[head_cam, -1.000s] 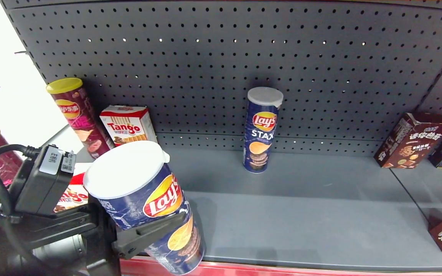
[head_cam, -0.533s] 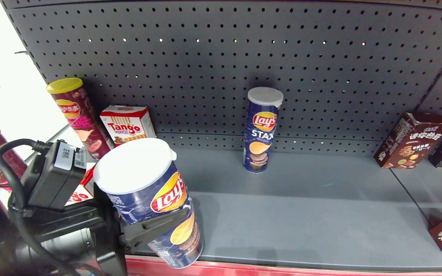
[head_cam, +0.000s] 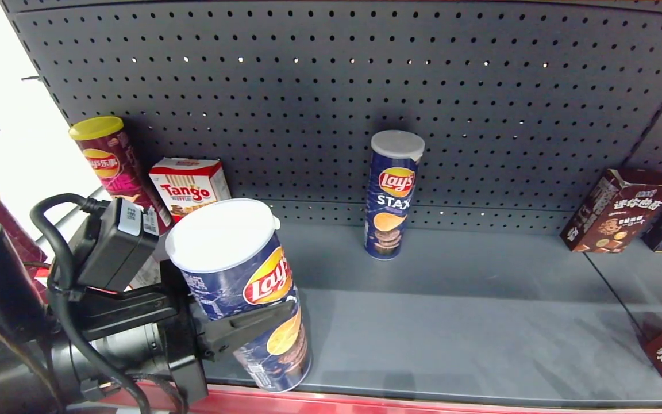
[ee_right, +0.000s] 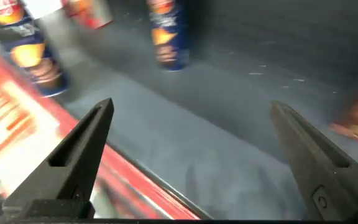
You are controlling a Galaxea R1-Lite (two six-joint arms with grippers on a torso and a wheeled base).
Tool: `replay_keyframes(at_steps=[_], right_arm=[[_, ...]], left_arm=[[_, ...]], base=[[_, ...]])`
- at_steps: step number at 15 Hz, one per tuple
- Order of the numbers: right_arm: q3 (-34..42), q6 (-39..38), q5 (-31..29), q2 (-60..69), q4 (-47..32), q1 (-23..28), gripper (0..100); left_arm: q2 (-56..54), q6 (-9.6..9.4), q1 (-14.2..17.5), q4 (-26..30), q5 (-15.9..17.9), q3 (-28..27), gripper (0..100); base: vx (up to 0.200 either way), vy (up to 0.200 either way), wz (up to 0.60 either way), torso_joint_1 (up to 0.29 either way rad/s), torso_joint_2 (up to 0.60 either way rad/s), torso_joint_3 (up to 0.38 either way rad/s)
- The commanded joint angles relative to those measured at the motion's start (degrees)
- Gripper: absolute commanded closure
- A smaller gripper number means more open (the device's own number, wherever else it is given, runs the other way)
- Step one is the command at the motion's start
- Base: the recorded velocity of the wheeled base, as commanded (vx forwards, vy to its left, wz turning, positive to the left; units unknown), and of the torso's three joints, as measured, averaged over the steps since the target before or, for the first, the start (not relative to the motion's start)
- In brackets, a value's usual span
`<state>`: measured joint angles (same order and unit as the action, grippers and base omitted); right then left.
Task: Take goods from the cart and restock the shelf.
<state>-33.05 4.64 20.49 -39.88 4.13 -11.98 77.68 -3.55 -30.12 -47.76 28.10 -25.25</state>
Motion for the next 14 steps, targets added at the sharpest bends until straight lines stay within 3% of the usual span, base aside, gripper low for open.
replay_keyframes(at_steps=[1, 5, 7, 11, 12, 13, 14], right_arm=[[-6.6, 0.4, 0.7, -15.8, 1.6, -7.4, 0], [-12.6, 0.4, 1.0, -26.3, 2.0, -9.0, 0], [-15.5, 0.2, 2.6, -32.4, 8.3, -8.9, 0], [-21.8, 0.5, 7.9, -40.3, 12.5, -7.9, 0], [-22.7, 2.5, 12.6, -42.4, 15.3, -7.4, 0], [-24.1, 5.0, 22.8, -46.2, 23.1, -5.3, 0], [-24.9, 5.0, 24.9, -47.7, 24.9, -5.0, 0]], left_arm=[[0.5, 0.12, 0.1, 0.0, 0.0, 0.1, 100], [1.1, 0.3, 0.2, -0.1, 0.2, -0.7, 100], [1.1, 1.88, 0.3, -0.2, 0.3, -1.1, 100], [2.0, 2.4, 0.9, 0.0, 0.6, -3.9, 100], [2.0, 2.58, 1.4, 0.0, 0.6, -4.0, 100], [2.0, 2.67, 1.5, 0.0, 1.4, -3.8, 100], [2.0, 2.67, 1.5, 0.0, 1.5, -3.8, 100]], base=[[0.0, 0.0, 0.0, 0.0, 0.0, 0.0], [0.0, 0.0, 0.0, 0.0, 0.0, 0.0], [0.0, 0.0, 0.0, 0.0, 0.0, 0.0], [0.0, 0.0, 0.0, 0.0, 0.0, 0.0], [0.0, 0.0, 0.0, 0.0, 0.0, 0.0], [0.0, 0.0, 0.0, 0.0, 0.0, 0.0], [0.0, 0.0, 0.0, 0.0, 0.0, 0.0]])
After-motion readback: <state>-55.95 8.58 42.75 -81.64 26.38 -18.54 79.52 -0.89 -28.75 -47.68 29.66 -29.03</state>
